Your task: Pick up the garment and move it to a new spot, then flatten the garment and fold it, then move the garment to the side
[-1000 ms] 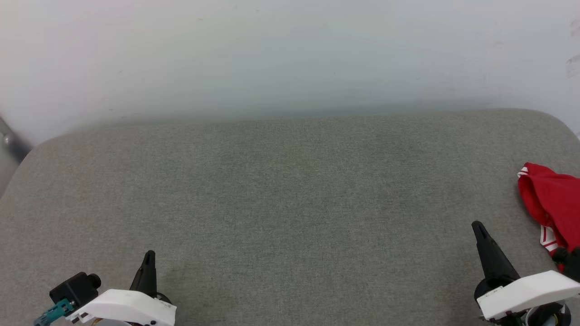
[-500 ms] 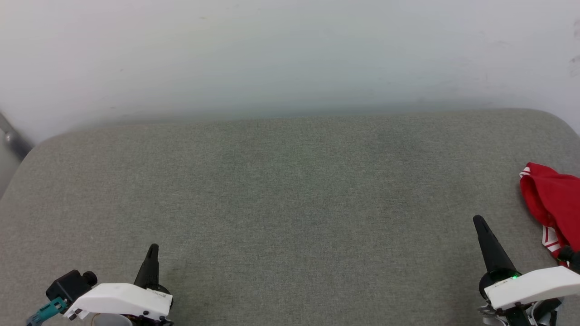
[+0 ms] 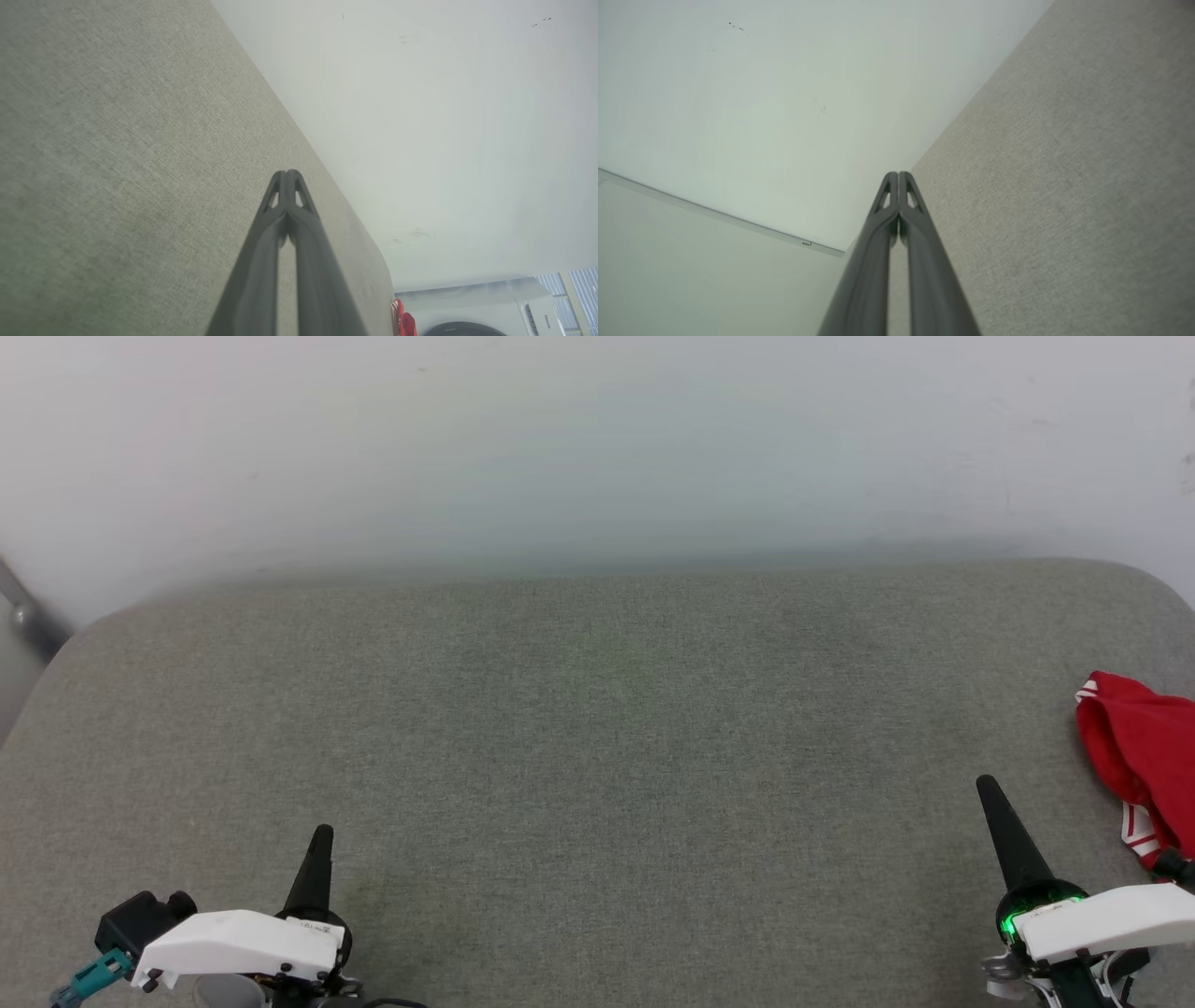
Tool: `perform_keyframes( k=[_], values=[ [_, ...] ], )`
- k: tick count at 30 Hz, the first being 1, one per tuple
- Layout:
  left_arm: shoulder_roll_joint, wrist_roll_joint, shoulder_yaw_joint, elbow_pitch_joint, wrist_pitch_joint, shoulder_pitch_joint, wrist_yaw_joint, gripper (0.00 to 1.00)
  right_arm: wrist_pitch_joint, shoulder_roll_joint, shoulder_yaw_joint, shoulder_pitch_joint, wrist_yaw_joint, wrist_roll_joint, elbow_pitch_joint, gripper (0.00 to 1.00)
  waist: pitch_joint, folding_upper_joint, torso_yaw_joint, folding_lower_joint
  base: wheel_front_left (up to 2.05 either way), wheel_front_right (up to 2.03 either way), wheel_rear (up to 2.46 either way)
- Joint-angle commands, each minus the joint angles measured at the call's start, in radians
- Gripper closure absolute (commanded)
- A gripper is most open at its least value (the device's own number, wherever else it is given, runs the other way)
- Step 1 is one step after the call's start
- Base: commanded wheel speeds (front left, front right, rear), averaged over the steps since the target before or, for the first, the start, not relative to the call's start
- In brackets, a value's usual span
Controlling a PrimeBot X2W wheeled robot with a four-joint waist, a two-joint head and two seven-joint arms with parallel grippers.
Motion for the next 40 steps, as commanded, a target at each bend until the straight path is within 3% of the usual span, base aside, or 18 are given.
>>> perform_keyframes(
  k=[1,40],
  values=[
    [-0.002,-0.023,0.011,-0.005,0.008,-0.027,-0.01,1.0,0.0,0.001,-0.004,-0.026,0.0,0.031,0.0,1.0,0.0,-0.0001,0.001,-0.0001,0.0,0.0,0.0],
    [-0.077,-0.3,0.102,0.018,0.095,-0.062,-0.096,1.0,0.003,0.011,-0.02,-0.073,0.0,0.38,0.09,1.0,0.01,-0.0001,0.014,-0.0001,0.0,0.0,0.0]
  ],
)
